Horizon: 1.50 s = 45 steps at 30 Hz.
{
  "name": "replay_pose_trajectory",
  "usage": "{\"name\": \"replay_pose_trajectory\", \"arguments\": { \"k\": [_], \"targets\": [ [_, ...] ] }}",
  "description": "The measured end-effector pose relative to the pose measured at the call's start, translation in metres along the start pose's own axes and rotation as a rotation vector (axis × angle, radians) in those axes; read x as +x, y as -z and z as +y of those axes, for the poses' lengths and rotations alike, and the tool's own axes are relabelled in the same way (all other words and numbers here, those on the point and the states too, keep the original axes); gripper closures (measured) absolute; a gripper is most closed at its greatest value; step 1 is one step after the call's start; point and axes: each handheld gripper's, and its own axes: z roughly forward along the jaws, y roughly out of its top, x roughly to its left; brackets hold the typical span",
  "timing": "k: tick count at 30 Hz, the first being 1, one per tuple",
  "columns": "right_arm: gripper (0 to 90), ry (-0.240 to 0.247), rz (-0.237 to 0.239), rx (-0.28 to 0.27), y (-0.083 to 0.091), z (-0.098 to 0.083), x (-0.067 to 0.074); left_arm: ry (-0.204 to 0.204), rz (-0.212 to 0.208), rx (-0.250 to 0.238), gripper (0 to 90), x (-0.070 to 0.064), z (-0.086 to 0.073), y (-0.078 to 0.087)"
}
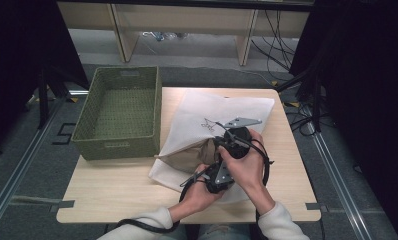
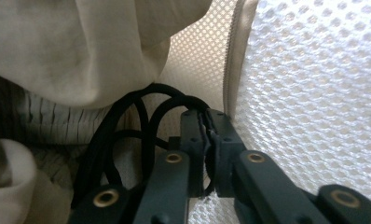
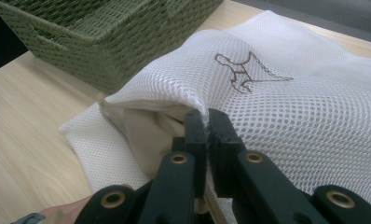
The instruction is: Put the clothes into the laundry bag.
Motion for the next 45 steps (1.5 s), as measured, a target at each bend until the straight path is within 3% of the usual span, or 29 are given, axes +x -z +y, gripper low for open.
{"name": "replay_pose_trajectory", "arguments": {
  "k": [1, 2, 3, 4, 5, 6, 8, 9, 10, 12, 15, 16, 17, 21, 23, 26, 27, 28, 29, 31, 33, 34, 35, 36, 40, 41, 45],
  "targets": [
    [88.1, -0.007, -0.001, 0.002, 0.0, 0.0, 0.0, 0.001, 0.001, -0.021, 81.2, -0.001, -0.001, 0.0],
    [88.1, -0.013, 0.006, 0.003, 0.0, 0.0, 0.0, 0.051, -0.004, -0.058, 79.9, -0.005, -0.002, 0.0],
    [88.1, -0.012, 0.008, 0.002, -0.001, 0.0, 0.0, 0.053, -0.016, -0.056, 77.5, -0.004, -0.002, 0.004],
    [88.1, -0.014, 0.011, 0.006, 0.0, -0.001, 0.0, 0.009, -0.024, -0.017, 75.2, -0.002, -0.002, 0.01],
    [88.1, 0.011, 0.01, -0.002, -0.001, -0.001, -0.002, 0.031, -0.016, -0.037, 72.7, -0.004, -0.003, 0.012],
    [88.1, 0.011, 0.009, -0.003, -0.001, -0.001, -0.002, 0.012, -0.018, -0.034, 71.2, -0.004, -0.003, 0.02],
    [88.1, -0.031, 0.009, 0.015, 0.0, -0.001, 0.001, 0.013, -0.006, -0.049, 68.2, -0.004, -0.005, 0.033],
    [88.1, -0.01, 0.007, 0.009, -0.001, -0.002, -0.001, 0.032, 0.002, -0.074, 67.1, -0.004, -0.007, 0.041],
    [88.1, -0.03, 0.004, 0.015, 0.0, -0.002, 0.0, 0.028, 0.017, -0.071, 66.5, -0.003, -0.009, 0.052],
    [88.1, -0.012, -0.006, 0.009, -0.002, -0.004, -0.001, 0.046, 0.029, -0.086, 65.6, -0.001, -0.014, 0.069],
    [88.1, -0.028, 0.002, 0.048, -0.003, -0.008, 0.0, 0.078, 0.064, -0.108, 65.5, 0.007, -0.025, 0.096],
    [88.1, -0.005, 0.002, 0.051, -0.004, -0.01, -0.001, 0.096, 0.084, -0.115, 65.5, 0.012, -0.031, 0.108],
    [88.1, -0.029, 0.006, 0.075, -0.006, -0.013, 0.0, 0.113, 0.101, -0.121, 65.5, 0.015, -0.035, 0.117],
    [88.1, 0.032, 0.014, 0.122, -0.013, -0.026, -0.004, 0.163, 0.152, -0.124, 65.5, 0.027, -0.05, 0.144],
    [88.1, -0.003, 0.017, 0.157, -0.016, -0.033, -0.001, 0.18, 0.174, -0.126, 65.5, 0.032, -0.059, 0.155],
    [88.1, -0.002, 0.019, 0.195, -0.018, -0.04, -0.001, 0.187, 0.195, -0.12, 65.4, 0.034, -0.069, 0.163],
    [88.0, 0.037, 0.029, 0.202, -0.02, -0.042, -0.003, 0.212, 0.195, -0.116, 65.4, 0.033, -0.071, 0.164],
    [88.0, 0.017, 0.027, 0.207, -0.021, -0.044, -0.001, 0.221, 0.196, -0.117, 65.4, 0.033, -0.074, 0.164],
    [88.1, 0.044, 0.035, 0.216, -0.025, -0.046, 0.0, 0.215, 0.196, -0.112, 65.3, 0.033, -0.076, 0.165],
    [88.0, 0.039, 0.033, 0.247, -0.029, -0.052, 0.003, 0.231, 0.188, -0.11, 65.2, 0.032, -0.08, 0.164],
    [88.0, 0.046, 0.045, 0.295, -0.034, -0.059, 0.005, 0.237, 0.184, -0.1, 65.1, 0.031, -0.082, 0.163],
    [88.0, 0.049, 0.042, 0.311, -0.036, -0.062, 0.006, 0.219, 0.178, -0.094, 64.9, 0.032, -0.083, 0.162],
    [88.0, 0.055, 0.044, 0.34, -0.04, -0.067, 0.006, 0.247, 0.172, -0.091, 64.8, 0.03, -0.083, 0.162],
    [88.0, 0.067, 0.053, 0.353, -0.044, -0.071, 0.006, 0.243, 0.167, -0.086, 64.7, 0.03, -0.083, 0.161],
    [88.2, 0.045, 0.061, 0.437, -0.052, -0.086, 0.005, 0.247, 0.155, -0.083, 64.2, 0.028, -0.083, 0.158],
    [88.2, 0.078, 0.06, 0.432, -0.055, -0.088, 0.002, 0.24, 0.151, -0.078, 64.0, 0.028, -0.083, 0.158],
    [88.3, 0.07, 0.02, 0.471, -0.057, -0.091, -0.007, 0.248, 0.148, -0.082, 63.5, 0.026, -0.083, 0.159]
  ]
}}
